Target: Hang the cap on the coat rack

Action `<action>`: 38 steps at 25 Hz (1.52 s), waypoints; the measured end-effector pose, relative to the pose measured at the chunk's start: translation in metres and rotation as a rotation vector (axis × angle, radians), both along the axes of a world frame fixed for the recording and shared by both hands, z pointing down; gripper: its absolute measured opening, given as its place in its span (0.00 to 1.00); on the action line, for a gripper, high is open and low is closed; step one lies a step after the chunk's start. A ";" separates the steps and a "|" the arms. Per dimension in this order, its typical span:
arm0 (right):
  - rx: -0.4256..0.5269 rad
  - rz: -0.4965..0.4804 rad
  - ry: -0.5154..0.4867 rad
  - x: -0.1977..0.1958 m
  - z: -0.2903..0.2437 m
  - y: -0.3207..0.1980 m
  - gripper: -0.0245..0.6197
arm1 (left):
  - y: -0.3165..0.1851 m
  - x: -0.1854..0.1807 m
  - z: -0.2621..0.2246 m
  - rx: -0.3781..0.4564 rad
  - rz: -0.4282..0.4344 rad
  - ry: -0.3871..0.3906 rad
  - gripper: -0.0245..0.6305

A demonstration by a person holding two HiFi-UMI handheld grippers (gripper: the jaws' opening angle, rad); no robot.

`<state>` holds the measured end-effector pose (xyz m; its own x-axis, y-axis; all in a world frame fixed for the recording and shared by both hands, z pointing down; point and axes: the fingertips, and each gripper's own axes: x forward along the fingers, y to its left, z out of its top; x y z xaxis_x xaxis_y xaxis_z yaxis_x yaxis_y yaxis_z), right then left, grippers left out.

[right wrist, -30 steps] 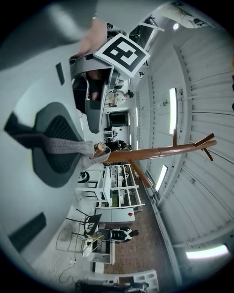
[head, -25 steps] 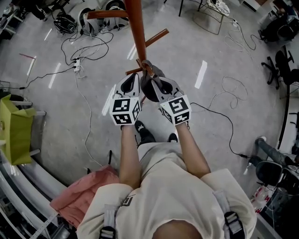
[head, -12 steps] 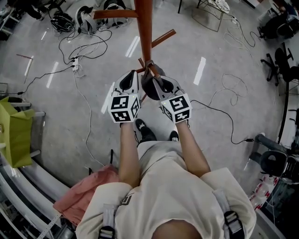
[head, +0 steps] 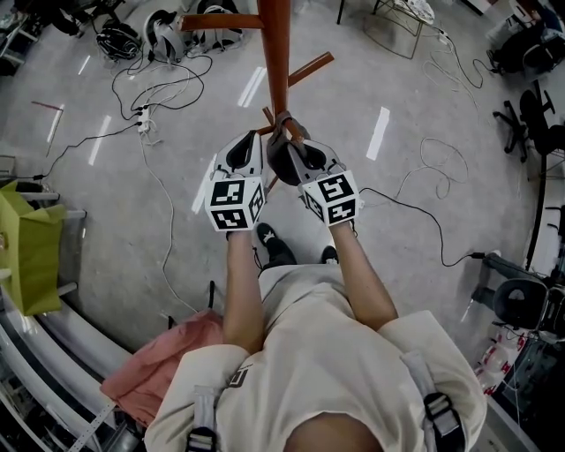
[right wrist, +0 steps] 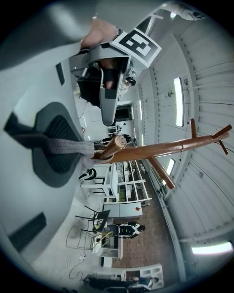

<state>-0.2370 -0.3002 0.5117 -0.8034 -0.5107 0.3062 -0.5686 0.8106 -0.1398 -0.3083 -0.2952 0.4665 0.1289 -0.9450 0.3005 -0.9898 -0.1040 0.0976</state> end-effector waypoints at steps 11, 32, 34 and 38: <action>-0.019 0.016 0.000 0.003 0.013 -0.007 0.05 | 0.009 0.012 -0.003 0.002 0.002 -0.055 0.05; -0.036 -0.013 0.062 0.018 0.021 0.000 0.22 | 0.018 0.019 -0.019 0.035 -0.043 -0.078 0.05; -0.029 -0.018 0.053 0.018 0.015 0.000 0.22 | 0.019 0.019 -0.021 0.036 -0.051 -0.080 0.05; -0.018 -0.039 0.042 0.021 0.008 0.003 0.22 | 0.026 0.024 -0.026 0.043 -0.071 -0.083 0.05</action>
